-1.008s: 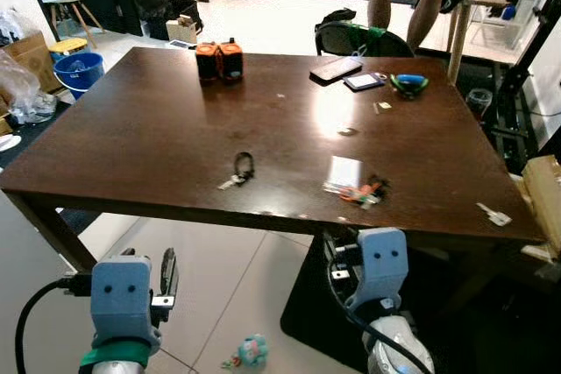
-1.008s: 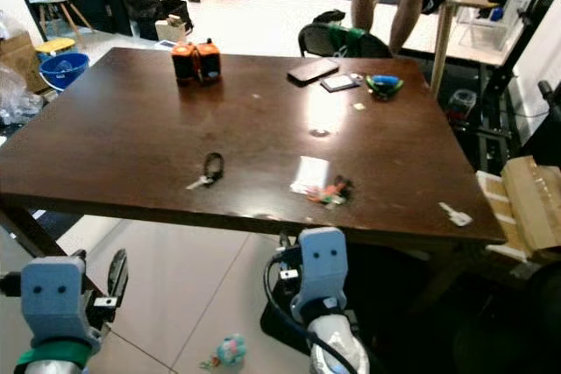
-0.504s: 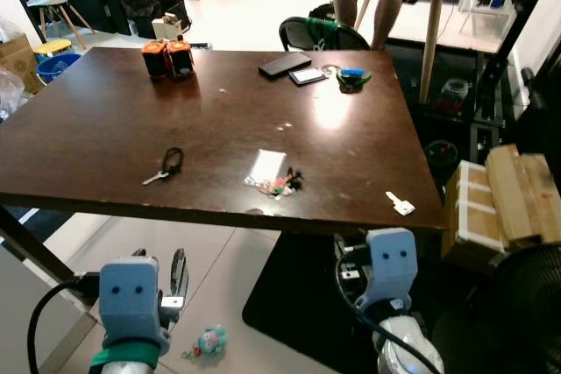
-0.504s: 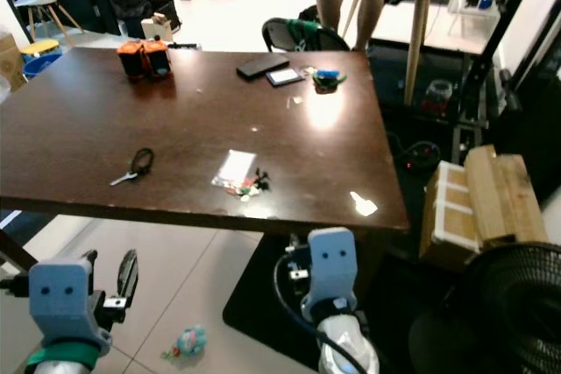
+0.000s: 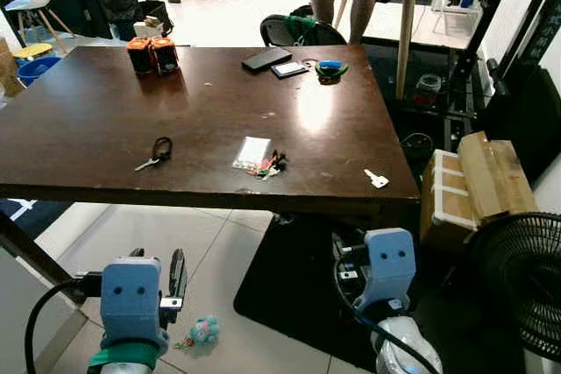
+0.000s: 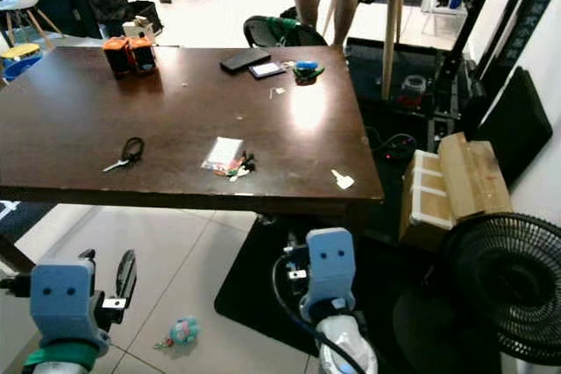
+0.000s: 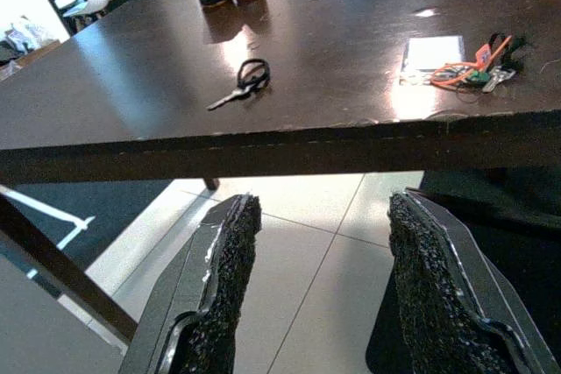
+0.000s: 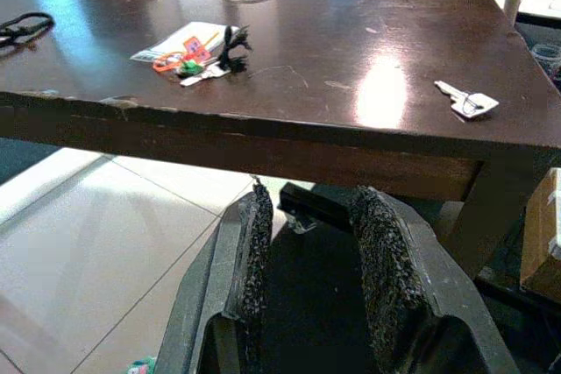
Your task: Hang keys on a hook
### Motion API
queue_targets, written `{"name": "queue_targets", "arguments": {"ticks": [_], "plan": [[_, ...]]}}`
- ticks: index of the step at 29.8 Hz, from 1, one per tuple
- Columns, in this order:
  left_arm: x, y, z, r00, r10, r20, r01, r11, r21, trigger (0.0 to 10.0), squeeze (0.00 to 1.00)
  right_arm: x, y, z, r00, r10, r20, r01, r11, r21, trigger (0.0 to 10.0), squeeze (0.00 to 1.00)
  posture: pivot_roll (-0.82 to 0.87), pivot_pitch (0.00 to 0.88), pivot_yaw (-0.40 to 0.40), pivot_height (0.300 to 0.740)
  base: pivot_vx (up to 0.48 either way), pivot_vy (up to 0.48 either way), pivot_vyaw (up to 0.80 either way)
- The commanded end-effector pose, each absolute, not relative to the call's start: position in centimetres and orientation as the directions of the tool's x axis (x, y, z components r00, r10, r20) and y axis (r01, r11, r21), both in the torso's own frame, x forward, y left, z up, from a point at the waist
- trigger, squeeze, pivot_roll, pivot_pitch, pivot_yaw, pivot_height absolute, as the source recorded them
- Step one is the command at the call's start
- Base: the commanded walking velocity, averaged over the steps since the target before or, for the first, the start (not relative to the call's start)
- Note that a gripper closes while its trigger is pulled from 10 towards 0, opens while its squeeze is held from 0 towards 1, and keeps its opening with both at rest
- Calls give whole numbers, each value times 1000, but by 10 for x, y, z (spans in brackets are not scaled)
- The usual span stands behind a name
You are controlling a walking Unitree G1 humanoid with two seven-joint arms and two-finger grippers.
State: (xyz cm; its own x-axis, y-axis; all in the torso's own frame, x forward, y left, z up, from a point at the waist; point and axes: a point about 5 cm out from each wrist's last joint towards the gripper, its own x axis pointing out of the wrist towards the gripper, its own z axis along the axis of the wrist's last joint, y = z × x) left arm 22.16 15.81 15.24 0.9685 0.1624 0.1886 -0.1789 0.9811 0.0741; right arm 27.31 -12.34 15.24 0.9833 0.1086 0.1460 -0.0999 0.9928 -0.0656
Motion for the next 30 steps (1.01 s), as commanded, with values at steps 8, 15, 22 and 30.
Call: {"name": "queue_targets", "arguments": {"ticks": [8,15,22,30], "plan": [[220,159,149,971,168,171,-186,978,98,10000,0,272,-122,148,986,112,127,-105,992,-64,10000,0,-125,143,118,740,0,180,0],[220,158,149,971,165,175,-184,978,98,10000,0,272,-122,148,986,111,126,-104,993,-63,10000,0,-125,143,118,740,0,69,0],[220,158,149,971,161,175,-181,978,101,10000,0,272,-122,148,986,111,125,-104,993,-63,10000,0,-125,139,117,740,0,0,0],[221,157,148,973,163,166,-181,978,100,10000,0,273,-122,148,986,112,124,-105,992,-64,10000,0,-125,139,117,740,0,0,0]]}}
